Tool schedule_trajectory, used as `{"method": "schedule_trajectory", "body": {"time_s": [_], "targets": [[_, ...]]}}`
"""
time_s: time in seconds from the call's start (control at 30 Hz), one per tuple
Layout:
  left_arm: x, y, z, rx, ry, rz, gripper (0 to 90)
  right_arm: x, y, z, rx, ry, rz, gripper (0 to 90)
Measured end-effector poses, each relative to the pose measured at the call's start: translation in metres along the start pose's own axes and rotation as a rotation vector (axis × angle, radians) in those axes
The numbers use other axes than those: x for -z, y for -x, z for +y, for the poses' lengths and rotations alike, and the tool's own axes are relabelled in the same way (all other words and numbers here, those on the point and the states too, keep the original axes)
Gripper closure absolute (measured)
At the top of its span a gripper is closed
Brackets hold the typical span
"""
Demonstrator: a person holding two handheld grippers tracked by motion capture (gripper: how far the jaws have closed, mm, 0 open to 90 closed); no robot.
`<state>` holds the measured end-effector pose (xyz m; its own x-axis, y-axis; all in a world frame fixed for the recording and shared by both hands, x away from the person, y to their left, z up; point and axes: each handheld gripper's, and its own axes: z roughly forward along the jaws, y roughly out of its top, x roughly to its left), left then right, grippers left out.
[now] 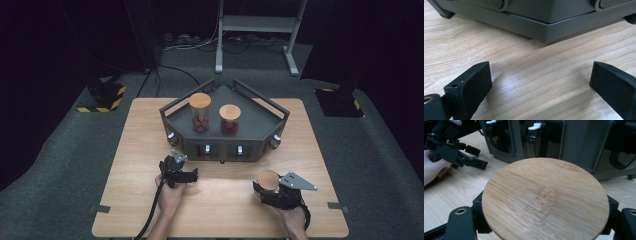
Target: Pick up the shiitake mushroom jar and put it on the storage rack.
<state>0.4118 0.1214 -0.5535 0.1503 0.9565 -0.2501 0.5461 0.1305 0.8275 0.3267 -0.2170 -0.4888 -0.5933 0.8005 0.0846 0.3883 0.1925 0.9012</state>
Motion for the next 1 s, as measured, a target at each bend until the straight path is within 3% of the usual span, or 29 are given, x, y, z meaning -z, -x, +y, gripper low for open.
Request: {"method": "schedule_trajectory", "body": {"time_s": [0.6, 1.0], "targets": [[0.000, 0.000, 0.000, -0.001, 0.000, 0.000, 3.7, -0.001, 0.002, 0.009, -0.044, 0.010, -0.039, 24.2], [0.000, 0.000, 0.000, 0.001, 0.001, 0.000, 3.8, -0.001, 0.004, 0.015, -0.049, 0.009, -0.055, 24.2]]}}
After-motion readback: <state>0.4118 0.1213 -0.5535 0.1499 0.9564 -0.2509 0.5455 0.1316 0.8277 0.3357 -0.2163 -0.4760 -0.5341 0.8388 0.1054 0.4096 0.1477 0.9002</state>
